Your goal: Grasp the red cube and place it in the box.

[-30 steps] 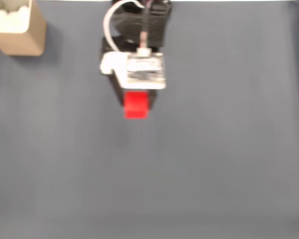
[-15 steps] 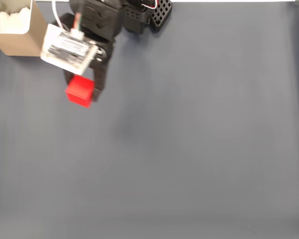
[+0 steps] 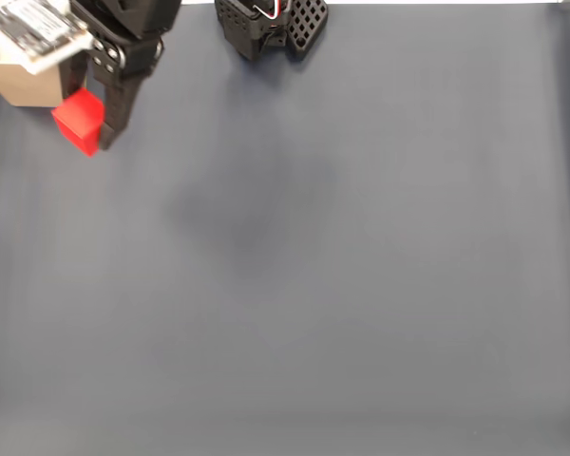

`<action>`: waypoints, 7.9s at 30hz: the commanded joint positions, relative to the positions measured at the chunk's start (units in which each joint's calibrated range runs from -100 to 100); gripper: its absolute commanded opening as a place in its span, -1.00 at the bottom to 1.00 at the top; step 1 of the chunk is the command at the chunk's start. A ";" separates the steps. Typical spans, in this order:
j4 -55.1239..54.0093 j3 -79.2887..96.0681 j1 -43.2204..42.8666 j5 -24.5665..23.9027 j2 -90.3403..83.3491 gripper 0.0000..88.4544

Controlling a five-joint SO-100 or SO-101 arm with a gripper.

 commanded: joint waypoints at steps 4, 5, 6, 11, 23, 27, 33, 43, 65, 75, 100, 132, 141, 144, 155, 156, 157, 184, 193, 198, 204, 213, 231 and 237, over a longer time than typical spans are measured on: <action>0.26 -3.68 5.60 -1.42 -1.67 -0.97; 0.26 -3.86 6.24 -1.61 -1.59 -0.97; 0.26 -4.13 6.95 -1.81 -1.41 -0.97; 0.35 -5.68 10.57 -2.44 -0.20 -0.97; -0.23 -10.15 17.53 -2.78 5.09 -0.98; -0.88 -11.34 18.81 -2.93 6.82 -0.98; -0.97 -13.62 20.23 -3.22 9.16 -0.98; -1.62 -15.26 23.00 -3.22 11.06 -0.98; -7.03 -7.96 31.17 -2.83 9.94 -0.98; -7.36 -5.50 31.88 -2.54 7.60 -0.98; -8.10 -2.86 30.53 -2.00 4.13 -0.97; -9.24 3.35 30.03 -1.22 -0.03 -0.97; -10.06 3.71 30.25 -1.76 -0.11 -0.61; -10.97 4.08 30.25 -2.00 -0.11 -0.53; -12.19 4.90 30.25 -2.34 -0.37 -0.47; -12.19 4.90 30.25 -2.34 -0.37 -0.47; -12.28 4.90 30.18 -2.44 -0.37 -0.47; -13.01 6.09 30.39 -2.64 -0.98 -0.47; -13.10 6.73 30.32 -1.76 -1.15 -0.89; -13.10 6.63 29.61 -1.56 -0.98 -1.00; -12.85 5.81 27.12 -1.22 -0.55 -1.00; -13.10 2.98 18.81 -1.12 2.75 -1.00; -12.69 0.06 -10.73 -0.29 6.47 -1.00; -12.03 1.80 -20.39 0.00 5.43 -1.00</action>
